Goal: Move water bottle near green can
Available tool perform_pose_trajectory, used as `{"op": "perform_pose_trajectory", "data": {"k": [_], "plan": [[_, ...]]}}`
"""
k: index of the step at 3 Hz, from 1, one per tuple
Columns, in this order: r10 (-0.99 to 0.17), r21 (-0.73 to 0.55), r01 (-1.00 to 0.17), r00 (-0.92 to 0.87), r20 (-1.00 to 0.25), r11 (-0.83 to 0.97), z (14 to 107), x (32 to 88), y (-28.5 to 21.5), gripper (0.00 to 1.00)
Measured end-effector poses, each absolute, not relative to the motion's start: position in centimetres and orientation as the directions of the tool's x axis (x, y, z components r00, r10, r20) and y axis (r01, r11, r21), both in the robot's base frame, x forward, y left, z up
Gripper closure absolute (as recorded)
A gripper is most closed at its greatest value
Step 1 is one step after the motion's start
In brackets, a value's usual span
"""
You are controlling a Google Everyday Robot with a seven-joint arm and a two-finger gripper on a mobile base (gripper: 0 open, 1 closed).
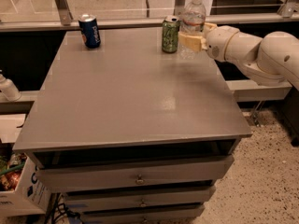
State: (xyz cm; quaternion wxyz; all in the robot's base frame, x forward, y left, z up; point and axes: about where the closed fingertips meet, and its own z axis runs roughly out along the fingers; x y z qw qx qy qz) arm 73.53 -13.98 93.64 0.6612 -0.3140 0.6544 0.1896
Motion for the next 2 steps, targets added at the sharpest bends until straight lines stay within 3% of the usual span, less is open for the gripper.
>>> {"op": "perform_pose_trajectory", "data": {"k": [2], "plan": [[-0.198, -0.194, -0.626, 0.064, -0.978, 0.756, 93.9, 78.1, -16.2, 1.00]]}}
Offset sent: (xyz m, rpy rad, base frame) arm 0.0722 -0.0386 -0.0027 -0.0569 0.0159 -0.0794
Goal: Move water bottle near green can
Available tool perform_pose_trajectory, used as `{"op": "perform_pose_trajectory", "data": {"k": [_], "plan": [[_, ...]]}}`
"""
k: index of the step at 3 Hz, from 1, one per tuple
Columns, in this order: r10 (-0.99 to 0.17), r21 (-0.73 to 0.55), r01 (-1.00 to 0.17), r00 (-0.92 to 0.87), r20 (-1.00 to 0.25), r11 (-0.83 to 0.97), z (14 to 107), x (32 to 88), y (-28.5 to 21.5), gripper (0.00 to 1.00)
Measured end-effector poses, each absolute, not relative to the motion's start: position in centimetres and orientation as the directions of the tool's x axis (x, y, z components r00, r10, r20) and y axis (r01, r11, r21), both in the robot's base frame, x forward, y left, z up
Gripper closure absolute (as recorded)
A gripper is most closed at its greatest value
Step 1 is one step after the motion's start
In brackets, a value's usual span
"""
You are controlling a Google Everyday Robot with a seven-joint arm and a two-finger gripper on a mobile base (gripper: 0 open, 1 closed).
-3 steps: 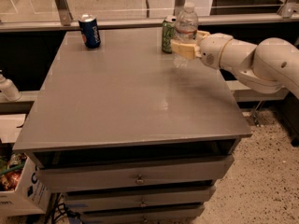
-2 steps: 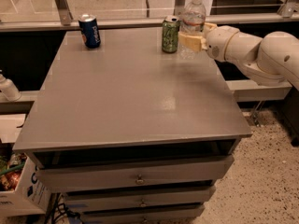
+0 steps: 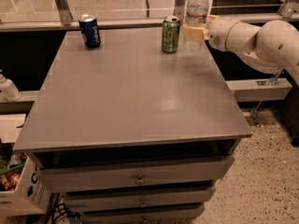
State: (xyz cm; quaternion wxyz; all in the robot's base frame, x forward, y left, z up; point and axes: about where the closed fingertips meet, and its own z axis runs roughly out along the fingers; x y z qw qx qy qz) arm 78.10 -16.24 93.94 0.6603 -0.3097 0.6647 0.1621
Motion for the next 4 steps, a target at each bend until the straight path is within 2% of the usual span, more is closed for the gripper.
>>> {"op": "perform_pose_trajectory", "data": {"k": [1, 4], "plan": [[-0.186, -0.149, -0.606, 0.001, -0.982, 0.781, 92.4, 79.8, -17.0, 1.00], [-0.033, 0.043, -0.574, -0.120, -0.992, 0.818, 88.4, 81.6, -16.3, 1.00]]}}
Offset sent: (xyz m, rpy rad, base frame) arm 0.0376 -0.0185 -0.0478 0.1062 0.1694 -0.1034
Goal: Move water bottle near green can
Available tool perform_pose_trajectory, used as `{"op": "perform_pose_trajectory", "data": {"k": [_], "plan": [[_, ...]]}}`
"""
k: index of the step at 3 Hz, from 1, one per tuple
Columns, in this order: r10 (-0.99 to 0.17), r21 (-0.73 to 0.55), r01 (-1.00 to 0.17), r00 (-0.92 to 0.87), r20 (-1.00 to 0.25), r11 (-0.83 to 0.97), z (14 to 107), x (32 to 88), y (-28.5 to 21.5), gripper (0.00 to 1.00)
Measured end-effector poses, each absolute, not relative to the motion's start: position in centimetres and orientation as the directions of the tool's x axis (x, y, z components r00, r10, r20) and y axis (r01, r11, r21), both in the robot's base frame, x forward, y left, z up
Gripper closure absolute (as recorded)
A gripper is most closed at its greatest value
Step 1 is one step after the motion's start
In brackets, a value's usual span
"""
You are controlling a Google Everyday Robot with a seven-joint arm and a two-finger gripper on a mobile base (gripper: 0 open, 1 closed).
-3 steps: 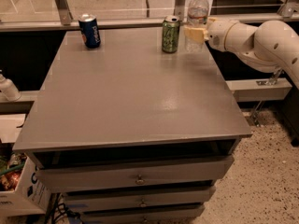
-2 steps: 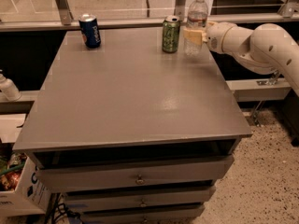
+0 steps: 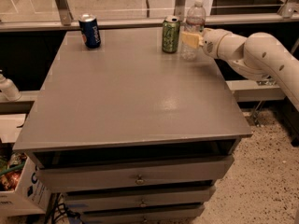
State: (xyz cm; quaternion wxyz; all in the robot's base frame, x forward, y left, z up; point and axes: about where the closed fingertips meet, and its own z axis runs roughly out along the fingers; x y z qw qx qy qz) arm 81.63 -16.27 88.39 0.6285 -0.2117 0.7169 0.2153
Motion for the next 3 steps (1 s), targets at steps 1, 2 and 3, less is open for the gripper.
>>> {"op": "perform_pose_trajectory", "data": {"k": [1, 2, 3], "plan": [[-0.022, 0.053, -0.579, -0.122, -0.992, 0.814, 88.27, 81.67, -16.05, 0.82], [-0.022, 0.053, -0.579, -0.122, -0.992, 0.814, 88.44, 81.67, -16.05, 0.61], [-0.022, 0.053, -0.579, -0.122, -0.992, 0.814, 88.50, 81.67, -16.05, 0.36]]}}
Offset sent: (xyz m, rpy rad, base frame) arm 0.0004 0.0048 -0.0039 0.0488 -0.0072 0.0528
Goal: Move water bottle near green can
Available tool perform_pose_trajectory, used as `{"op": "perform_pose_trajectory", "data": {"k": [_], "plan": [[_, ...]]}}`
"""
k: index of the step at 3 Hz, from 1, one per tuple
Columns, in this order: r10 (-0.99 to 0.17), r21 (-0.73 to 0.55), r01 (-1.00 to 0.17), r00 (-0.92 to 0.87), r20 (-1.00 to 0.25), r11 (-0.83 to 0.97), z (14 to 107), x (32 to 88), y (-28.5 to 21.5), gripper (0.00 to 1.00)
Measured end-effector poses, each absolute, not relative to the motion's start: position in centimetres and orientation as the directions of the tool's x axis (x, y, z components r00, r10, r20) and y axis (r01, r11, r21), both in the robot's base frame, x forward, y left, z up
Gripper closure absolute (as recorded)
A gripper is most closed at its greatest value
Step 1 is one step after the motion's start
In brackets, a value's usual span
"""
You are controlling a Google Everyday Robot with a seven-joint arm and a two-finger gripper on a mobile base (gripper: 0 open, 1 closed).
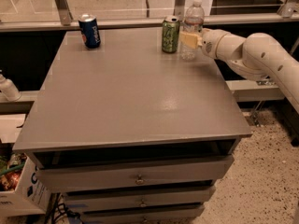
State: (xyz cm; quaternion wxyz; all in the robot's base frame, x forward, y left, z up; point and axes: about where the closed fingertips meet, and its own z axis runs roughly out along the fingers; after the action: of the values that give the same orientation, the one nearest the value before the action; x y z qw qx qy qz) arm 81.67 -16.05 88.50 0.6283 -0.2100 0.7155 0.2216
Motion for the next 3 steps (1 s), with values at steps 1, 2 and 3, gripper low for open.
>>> {"op": "perform_pose_trajectory", "data": {"k": [1, 2, 3], "plan": [[-0.022, 0.053, -0.579, -0.122, -0.992, 0.814, 88.50, 81.67, -16.05, 0.13], [-0.014, 0.069, -0.603, -0.132, -0.991, 0.795, 88.14, 81.67, -15.78, 0.00], [-0.011, 0.078, -0.620, -0.138, -0.990, 0.781, 88.20, 81.64, -15.73, 0.00]]}}
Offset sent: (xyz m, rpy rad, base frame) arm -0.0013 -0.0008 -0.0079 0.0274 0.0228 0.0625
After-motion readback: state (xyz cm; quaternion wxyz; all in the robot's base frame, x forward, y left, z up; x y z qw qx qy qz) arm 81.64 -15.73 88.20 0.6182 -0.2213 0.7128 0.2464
